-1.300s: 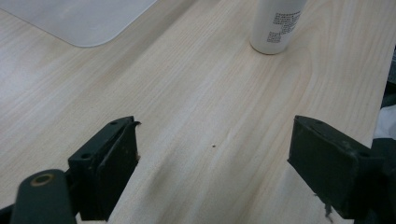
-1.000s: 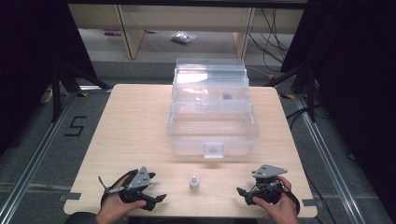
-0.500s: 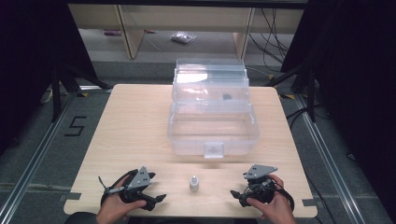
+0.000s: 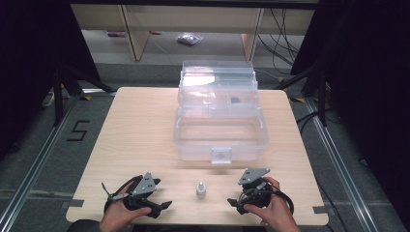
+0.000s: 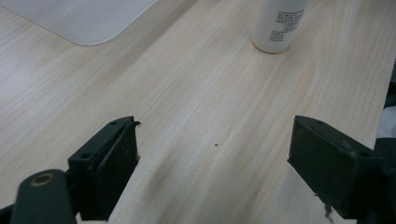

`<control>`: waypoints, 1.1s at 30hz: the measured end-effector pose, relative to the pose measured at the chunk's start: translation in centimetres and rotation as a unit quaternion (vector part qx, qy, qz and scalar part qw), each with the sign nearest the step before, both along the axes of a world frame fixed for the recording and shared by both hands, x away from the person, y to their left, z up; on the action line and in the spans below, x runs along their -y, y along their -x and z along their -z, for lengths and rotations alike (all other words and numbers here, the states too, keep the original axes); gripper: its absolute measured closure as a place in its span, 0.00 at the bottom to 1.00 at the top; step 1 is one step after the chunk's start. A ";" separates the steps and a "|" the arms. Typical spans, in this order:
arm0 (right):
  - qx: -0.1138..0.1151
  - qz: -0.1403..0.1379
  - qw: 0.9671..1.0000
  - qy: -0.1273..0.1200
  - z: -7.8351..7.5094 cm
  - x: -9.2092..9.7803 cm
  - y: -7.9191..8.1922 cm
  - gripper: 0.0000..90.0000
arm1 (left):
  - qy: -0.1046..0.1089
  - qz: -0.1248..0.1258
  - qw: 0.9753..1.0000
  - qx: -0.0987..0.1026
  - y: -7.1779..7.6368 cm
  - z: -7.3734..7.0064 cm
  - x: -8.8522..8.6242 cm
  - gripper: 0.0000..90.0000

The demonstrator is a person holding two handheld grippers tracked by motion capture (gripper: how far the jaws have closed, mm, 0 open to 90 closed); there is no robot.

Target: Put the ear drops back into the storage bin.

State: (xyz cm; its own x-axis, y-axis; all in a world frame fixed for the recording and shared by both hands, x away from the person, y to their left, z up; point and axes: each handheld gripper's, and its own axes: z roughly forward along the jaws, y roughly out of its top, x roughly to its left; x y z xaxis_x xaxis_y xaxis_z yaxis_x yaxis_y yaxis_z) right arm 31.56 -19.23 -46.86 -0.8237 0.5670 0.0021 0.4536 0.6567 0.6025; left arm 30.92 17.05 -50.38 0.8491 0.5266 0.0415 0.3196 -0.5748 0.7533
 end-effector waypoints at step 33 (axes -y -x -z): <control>-0.016 -0.099 0.990 0.096 -1.0 -7.7 -1.8 0.34 | 0.014 -0.004 1.000 -0.001 0.1 0.1 0.1 0.17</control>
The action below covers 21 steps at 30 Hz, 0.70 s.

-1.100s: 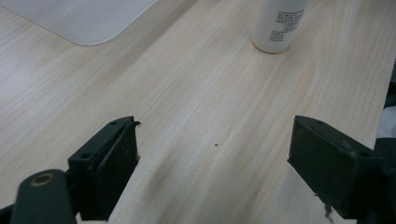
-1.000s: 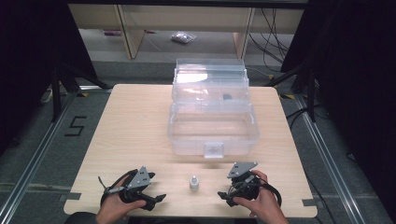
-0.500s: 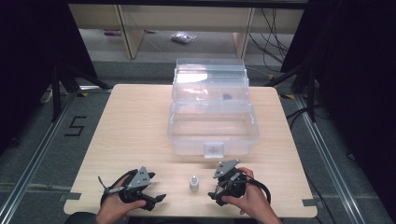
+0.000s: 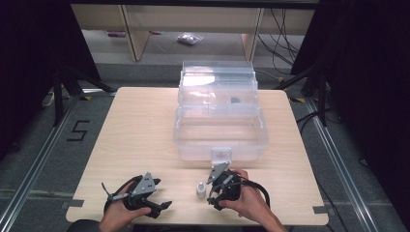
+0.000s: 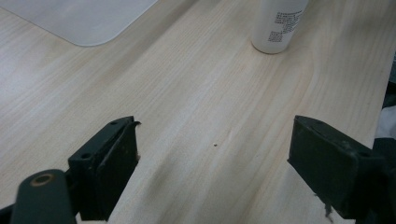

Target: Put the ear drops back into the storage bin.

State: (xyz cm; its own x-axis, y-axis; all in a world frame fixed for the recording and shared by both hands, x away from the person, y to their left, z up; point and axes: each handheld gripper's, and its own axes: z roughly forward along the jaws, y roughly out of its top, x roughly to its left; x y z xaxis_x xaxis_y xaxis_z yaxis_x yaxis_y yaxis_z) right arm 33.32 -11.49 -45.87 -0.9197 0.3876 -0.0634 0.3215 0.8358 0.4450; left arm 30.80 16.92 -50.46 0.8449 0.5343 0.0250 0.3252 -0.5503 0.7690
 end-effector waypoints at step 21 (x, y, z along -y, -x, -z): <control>-0.020 -0.031 0.998 0.044 0.4 -3.0 -1.2 0.46 | -0.012 0.009 1.000 0.003 0.0 -0.2 -0.1 0.17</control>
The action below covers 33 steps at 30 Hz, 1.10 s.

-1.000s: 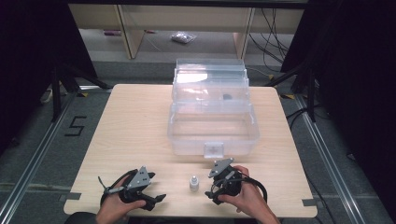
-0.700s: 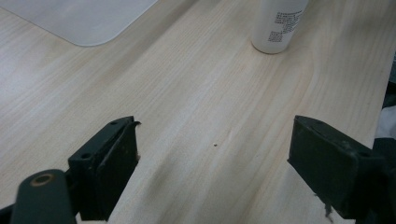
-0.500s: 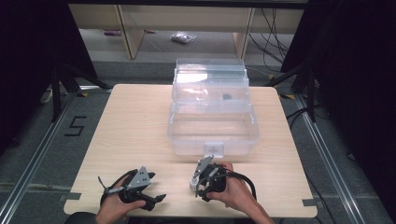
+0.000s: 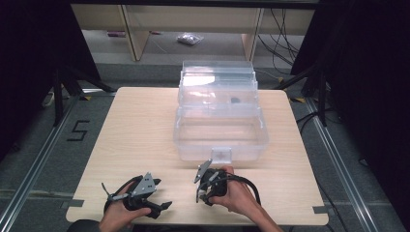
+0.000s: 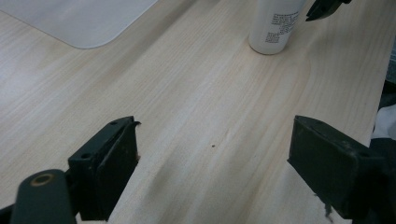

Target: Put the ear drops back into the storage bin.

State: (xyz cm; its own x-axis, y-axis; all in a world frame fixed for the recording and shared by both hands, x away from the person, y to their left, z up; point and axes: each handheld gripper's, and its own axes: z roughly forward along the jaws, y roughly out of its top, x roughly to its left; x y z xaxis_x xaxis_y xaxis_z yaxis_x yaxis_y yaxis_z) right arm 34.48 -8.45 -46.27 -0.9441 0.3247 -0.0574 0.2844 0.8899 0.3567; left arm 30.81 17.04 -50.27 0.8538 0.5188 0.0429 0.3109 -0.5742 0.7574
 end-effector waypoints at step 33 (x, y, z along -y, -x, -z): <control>0.008 -0.040 0.998 0.054 0.8 -2.5 -0.7 0.67 | 0.006 0.001 1.000 -0.001 0.0 0.0 0.0 0.17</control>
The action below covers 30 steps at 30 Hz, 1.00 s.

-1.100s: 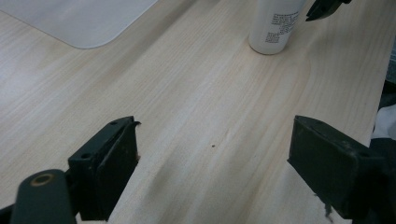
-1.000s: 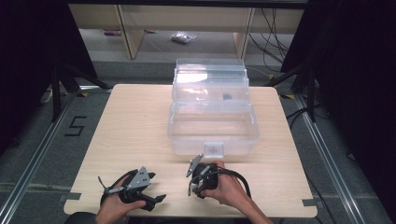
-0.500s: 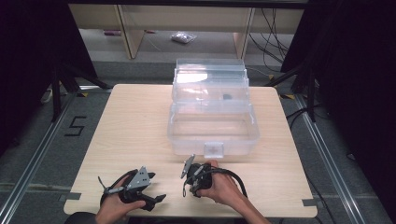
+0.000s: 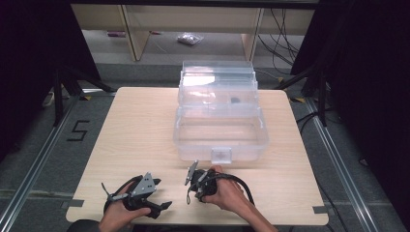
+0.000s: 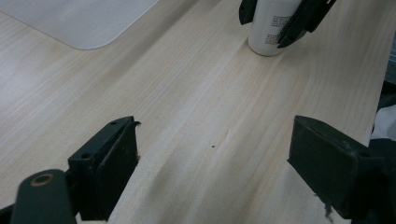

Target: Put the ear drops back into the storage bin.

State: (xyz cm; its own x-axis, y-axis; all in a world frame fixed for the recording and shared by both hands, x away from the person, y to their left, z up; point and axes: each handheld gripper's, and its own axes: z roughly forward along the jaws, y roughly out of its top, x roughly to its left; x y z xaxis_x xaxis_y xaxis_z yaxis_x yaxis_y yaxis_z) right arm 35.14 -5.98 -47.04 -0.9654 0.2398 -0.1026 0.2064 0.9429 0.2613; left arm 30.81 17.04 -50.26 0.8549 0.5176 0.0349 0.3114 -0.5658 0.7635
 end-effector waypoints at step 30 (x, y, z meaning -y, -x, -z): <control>-0.012 0.036 0.999 -0.038 -5.1 3.9 -2.0 0.67 | 0.003 -0.005 1.000 0.001 0.0 0.1 0.0 0.17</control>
